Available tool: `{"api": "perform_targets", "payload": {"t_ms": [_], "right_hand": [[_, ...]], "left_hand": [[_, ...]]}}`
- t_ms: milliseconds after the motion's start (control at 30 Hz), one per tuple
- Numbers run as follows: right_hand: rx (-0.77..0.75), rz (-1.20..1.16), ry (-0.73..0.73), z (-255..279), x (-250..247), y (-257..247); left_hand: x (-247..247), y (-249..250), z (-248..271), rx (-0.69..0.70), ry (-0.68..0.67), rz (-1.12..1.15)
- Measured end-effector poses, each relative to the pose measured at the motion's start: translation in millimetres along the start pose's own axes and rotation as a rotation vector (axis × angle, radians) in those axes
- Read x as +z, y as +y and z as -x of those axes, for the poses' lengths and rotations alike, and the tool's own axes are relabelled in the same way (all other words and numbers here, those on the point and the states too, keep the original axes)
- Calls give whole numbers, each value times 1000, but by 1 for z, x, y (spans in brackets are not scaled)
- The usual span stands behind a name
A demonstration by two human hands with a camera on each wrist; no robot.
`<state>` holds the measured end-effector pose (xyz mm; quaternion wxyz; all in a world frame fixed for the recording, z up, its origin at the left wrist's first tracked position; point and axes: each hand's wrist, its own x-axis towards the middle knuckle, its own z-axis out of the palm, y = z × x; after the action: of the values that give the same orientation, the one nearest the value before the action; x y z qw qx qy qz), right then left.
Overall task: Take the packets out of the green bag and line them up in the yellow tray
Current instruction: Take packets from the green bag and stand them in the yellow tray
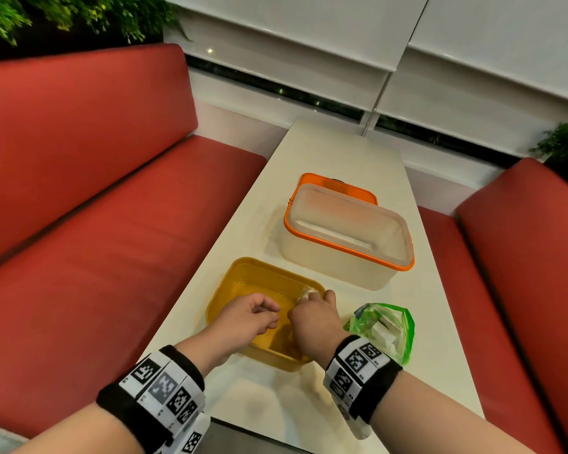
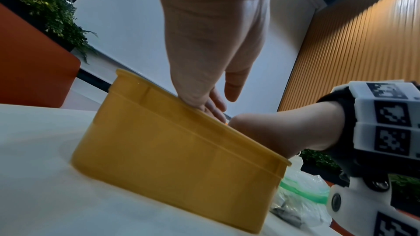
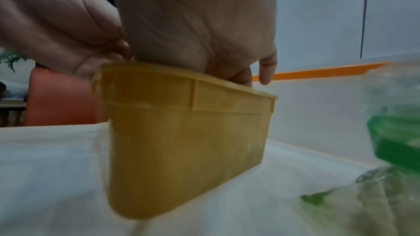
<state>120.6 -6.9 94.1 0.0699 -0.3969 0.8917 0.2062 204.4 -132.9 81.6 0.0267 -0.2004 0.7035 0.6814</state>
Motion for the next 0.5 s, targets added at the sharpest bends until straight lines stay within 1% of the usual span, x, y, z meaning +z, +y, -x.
{"api": "perform_targets", "payload": {"t_ms": [233,400,500], "right_hand": [[38,-15,18,-5,5,2],[29,6,10,-6,2,4],[35,-21,48,-4,0,4]], "left_hand": [[-1,0,0,-6,-3,3],[0,2,1,-11,-6,-1],[1,3,1,-9,-5,3]]}}
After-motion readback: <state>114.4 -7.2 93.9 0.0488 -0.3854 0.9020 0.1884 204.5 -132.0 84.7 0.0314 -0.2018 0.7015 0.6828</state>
